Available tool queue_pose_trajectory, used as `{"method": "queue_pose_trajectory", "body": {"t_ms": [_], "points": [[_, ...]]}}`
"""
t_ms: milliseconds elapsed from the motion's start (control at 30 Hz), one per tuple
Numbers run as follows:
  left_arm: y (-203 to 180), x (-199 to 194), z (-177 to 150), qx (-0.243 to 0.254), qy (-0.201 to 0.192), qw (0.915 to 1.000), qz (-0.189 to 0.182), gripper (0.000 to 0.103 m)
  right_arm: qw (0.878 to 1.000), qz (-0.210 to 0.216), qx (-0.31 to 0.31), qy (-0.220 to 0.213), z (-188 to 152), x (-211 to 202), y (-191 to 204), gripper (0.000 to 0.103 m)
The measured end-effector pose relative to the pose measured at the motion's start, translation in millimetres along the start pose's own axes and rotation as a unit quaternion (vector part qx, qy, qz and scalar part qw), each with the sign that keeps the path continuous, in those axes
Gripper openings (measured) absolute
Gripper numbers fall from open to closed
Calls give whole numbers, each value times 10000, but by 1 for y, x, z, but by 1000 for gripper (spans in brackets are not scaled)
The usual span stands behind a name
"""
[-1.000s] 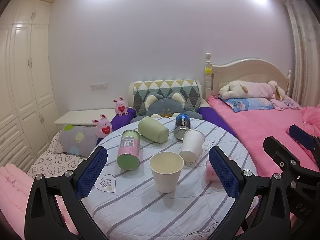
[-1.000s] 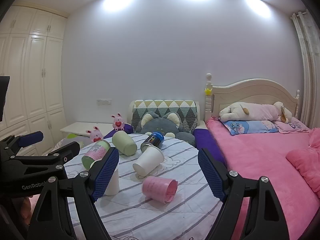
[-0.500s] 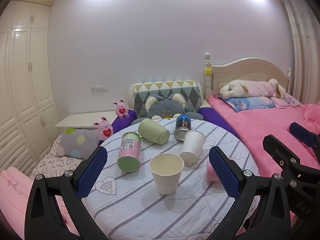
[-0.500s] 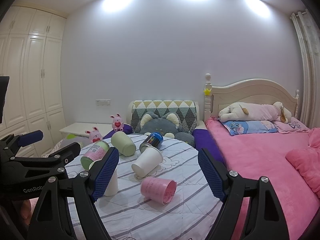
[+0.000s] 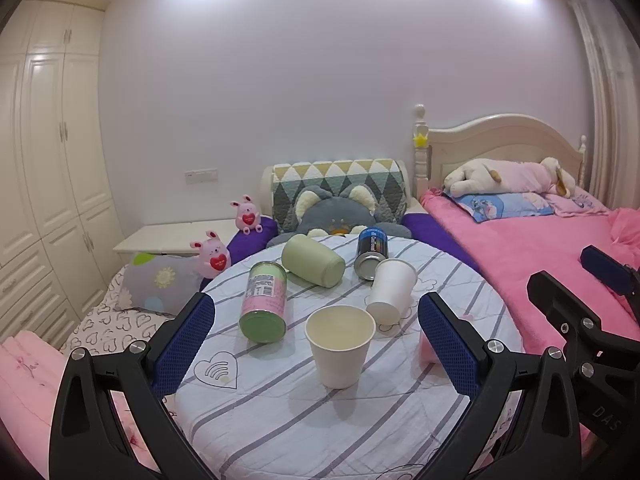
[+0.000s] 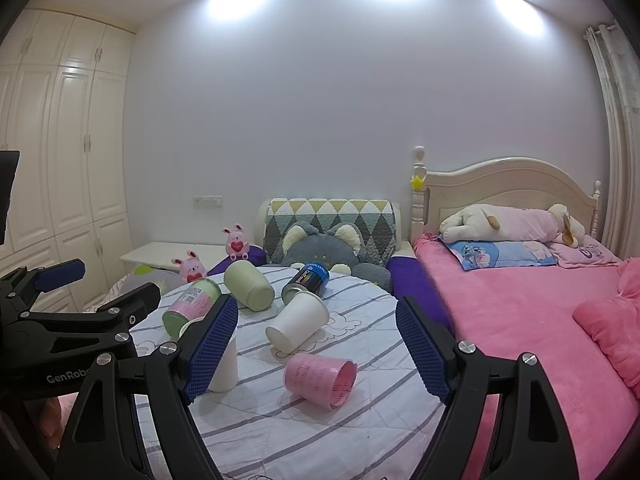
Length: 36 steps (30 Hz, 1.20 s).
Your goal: Flip cup upright
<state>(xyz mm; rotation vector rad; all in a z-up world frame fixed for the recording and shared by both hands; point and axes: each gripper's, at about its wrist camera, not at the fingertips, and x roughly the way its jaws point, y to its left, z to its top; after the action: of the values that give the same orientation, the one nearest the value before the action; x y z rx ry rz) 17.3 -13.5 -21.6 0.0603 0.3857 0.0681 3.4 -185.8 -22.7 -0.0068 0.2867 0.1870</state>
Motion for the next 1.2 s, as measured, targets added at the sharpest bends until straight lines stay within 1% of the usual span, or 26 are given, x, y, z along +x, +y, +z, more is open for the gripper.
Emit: {"method": "queue_pose_trajectory", "body": {"t_ms": [900,1200], "points": [[3,11,-8,-27,131,9999,9,103,9998,36,-62,180,-5,15,5,83],[6,17,-11,-36,189,9998,28,103,9994,58,-105,321,-9,22,7,83]]}}
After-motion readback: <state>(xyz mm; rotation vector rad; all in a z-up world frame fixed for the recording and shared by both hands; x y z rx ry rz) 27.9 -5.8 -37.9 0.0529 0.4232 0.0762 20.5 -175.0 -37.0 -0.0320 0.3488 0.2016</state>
